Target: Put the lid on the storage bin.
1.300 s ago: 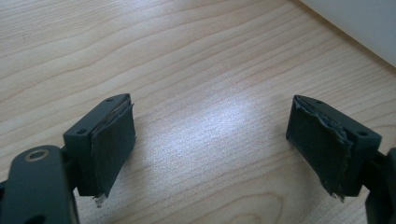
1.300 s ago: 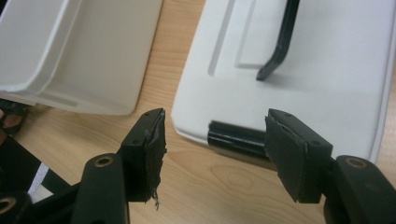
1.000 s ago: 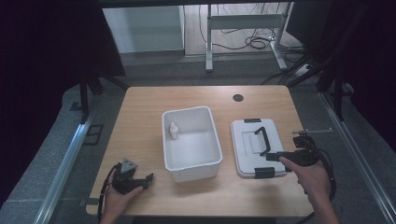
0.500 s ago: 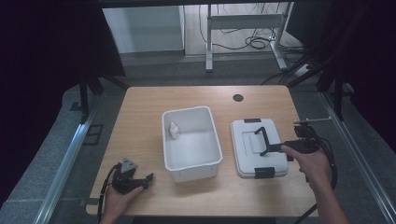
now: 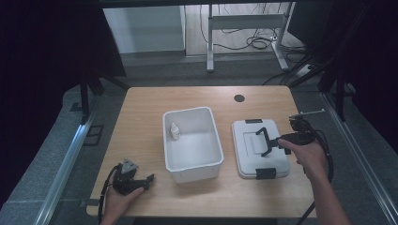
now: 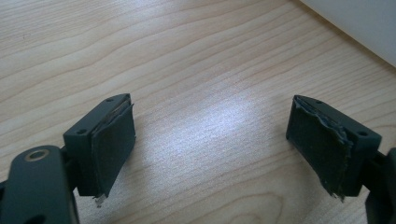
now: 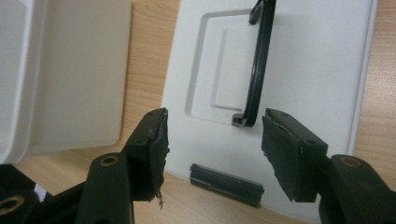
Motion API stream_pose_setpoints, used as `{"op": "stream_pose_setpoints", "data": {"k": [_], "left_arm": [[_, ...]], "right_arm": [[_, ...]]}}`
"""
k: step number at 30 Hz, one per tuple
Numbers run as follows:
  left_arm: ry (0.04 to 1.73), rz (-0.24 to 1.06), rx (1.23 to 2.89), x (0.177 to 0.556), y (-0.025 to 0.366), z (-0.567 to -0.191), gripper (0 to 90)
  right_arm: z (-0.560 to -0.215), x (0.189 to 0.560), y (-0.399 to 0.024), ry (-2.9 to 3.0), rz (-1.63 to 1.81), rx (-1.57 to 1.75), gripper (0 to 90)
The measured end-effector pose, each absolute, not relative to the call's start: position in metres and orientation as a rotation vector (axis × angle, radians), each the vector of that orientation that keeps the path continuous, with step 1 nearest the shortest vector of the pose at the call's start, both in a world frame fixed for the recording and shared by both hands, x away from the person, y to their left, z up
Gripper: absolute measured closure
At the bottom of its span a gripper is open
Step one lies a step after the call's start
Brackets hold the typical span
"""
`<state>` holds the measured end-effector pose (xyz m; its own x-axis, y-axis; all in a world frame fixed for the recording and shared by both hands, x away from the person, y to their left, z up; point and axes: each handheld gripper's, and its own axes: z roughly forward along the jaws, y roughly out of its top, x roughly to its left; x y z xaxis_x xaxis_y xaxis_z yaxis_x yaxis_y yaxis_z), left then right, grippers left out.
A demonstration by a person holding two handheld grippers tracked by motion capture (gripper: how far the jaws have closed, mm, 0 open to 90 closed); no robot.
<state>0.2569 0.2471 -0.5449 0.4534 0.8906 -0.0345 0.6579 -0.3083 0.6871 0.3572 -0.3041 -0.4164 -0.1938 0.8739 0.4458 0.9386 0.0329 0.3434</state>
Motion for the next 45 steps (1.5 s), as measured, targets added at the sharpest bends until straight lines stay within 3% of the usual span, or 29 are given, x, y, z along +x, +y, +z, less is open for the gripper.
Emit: {"op": "stream_pose_setpoints", "data": {"k": [19,25,34,40,45], "left_arm": [[1.284,0.470,2.071,0.257,0.247,-0.545,15.4],[1.283,0.469,2.072,0.258,0.247,-0.545,15.4],[1.282,0.469,2.073,0.258,0.247,-0.545,15.4],[1.282,0.469,2.072,0.258,0.247,-0.545,15.4],[1.282,0.469,2.072,0.258,0.247,-0.545,15.4]], "right_arm": [[-0.438,0.400,-0.295,-2.185,-0.711,-1.938,47.3],[-0.447,0.416,-0.303,-2.155,-0.671,-1.959,59.6],[-0.458,0.427,-0.302,-2.132,-0.614,-1.932,65.0],[-0.465,0.433,-0.294,-2.154,-0.578,-1.923,78.2],[-0.467,0.435,-0.293,-2.143,-0.577,-1.916,83.1]]}}
